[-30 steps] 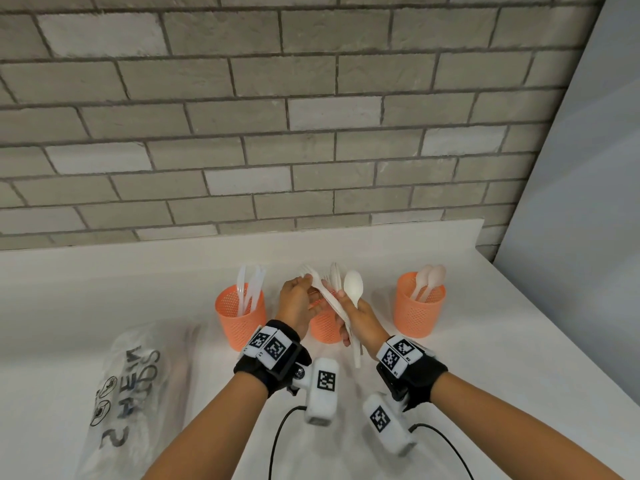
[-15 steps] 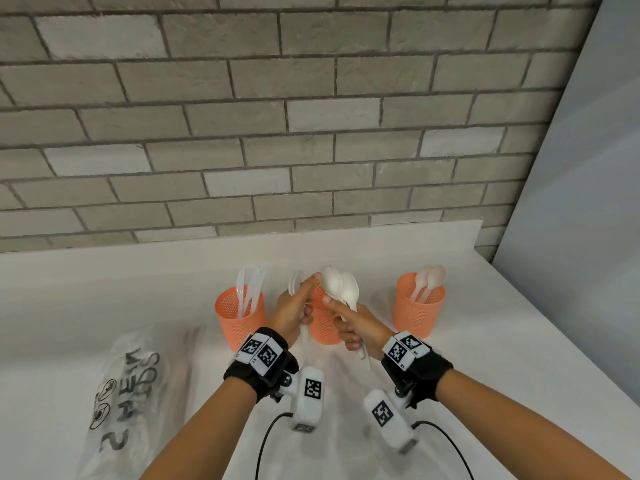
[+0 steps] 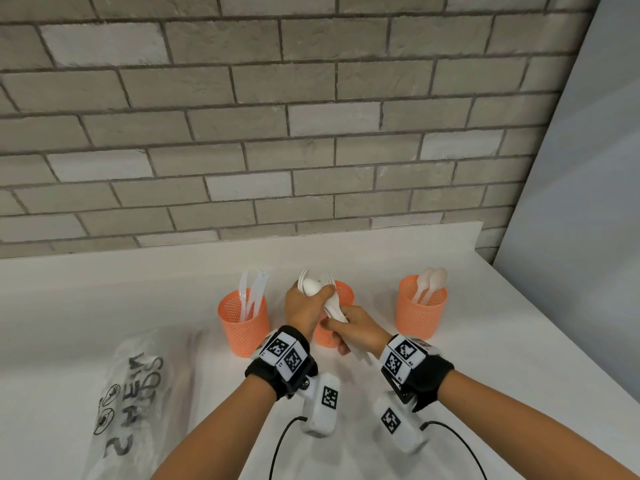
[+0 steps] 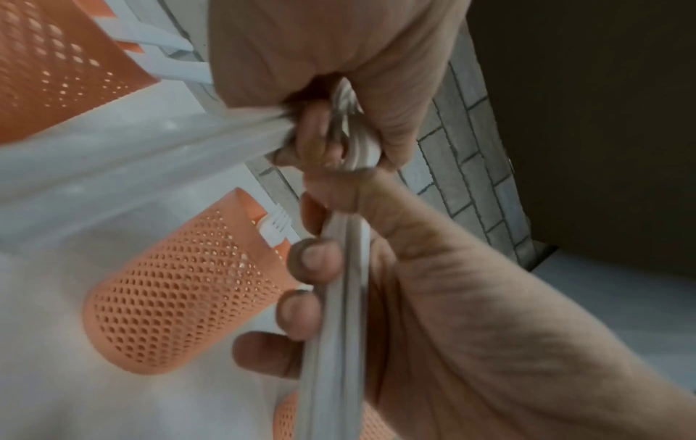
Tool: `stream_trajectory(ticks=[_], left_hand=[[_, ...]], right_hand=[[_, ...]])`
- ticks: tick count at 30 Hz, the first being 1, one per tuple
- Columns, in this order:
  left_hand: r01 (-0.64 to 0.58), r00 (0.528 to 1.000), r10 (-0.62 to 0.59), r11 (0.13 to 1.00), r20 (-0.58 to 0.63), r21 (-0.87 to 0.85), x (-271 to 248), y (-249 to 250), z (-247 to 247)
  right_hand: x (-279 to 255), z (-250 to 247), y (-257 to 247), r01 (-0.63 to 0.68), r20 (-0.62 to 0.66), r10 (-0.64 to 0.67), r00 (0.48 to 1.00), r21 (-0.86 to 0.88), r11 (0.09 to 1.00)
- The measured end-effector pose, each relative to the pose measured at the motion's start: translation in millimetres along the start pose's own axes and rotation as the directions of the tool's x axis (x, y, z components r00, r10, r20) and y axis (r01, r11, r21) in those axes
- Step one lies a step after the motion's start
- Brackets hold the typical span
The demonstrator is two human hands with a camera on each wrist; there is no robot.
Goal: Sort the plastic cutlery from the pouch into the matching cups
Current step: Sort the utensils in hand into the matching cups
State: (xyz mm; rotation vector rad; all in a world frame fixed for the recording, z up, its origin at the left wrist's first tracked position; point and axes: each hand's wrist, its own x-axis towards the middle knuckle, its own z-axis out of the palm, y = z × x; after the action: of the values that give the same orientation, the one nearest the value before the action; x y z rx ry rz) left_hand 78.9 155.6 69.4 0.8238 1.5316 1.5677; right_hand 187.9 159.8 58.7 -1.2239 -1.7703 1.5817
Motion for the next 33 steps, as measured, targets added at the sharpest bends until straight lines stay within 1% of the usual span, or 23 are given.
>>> stream_trajectory(ticks=[2,3,5,7,9,11,14,16,19,24,27,31,33], left_hand=[[-0.021,1.0,0.021,1.0,0.012,-0.003,-1,2,2],[-0.023,0.999,0.023,1.0,0.039,0.007,-2,3,3],[-0.002,0.998,0.0,1.0,0.067,0.017,-4,6,2],[0.074,0.996,-0.073,0.997,0.06,-0.006,-3,6,-2],[0.104,0.992,-0.103,0.995,0.077,-0.004,-3,3,-6],[0.081,0.991,-0.085,0.996,0.108,0.045,-6,2,-7],[0.056,0.987,-0.061,0.998,0.149,0.043,-11,4,-5],[0.065,0.986,-0.069,0.997,0.153,0.033,-12,4,-4],[0.06,0.988,-0.062,0.998,0.138,0.02,-11,3,-4],[0.082,0.989,-0.084,0.996,0.124,0.026,-14,5,-6],[0.072,0.987,-0.075,0.997,0.14,0.031,-17,5,-6],[0.041,0.982,-0.052,0.997,0.183,0.064,-25,1,-8],[0.049,0.977,-0.067,0.995,0.2,0.091,-27,-2,-10]], right_hand=[[1,1,3,0.037,-0.065,-0.039,0.997,-0.036,0.999],[1,1,4,0.036,-0.081,-0.036,0.996,-0.007,0.999],[1,-1,3,0.012,-0.094,0.001,0.996,0.14,0.99],[1,-4,1,-0.022,-0.087,0.047,0.995,0.267,0.963],[2,-8,0,-0.026,-0.08,0.053,0.995,0.309,0.951],[3,-10,1,-0.009,-0.072,0.03,0.997,0.281,0.96],[1,-7,0,0.008,-0.041,0.002,0.999,0.228,0.974],[0,-4,-2,0.005,-0.019,-0.001,1.0,0.208,0.978],[-2,1,-3,0.004,-0.005,-0.003,1.0,0.226,0.974],[-5,5,-2,0.0,-0.036,0.012,0.999,0.295,0.956],[-8,10,-3,0.013,-0.061,0.006,0.998,0.306,0.952],[-11,20,1,0.049,-0.108,-0.024,0.994,0.233,0.971],[-13,23,5,0.045,-0.138,-0.02,0.99,0.181,0.982]])
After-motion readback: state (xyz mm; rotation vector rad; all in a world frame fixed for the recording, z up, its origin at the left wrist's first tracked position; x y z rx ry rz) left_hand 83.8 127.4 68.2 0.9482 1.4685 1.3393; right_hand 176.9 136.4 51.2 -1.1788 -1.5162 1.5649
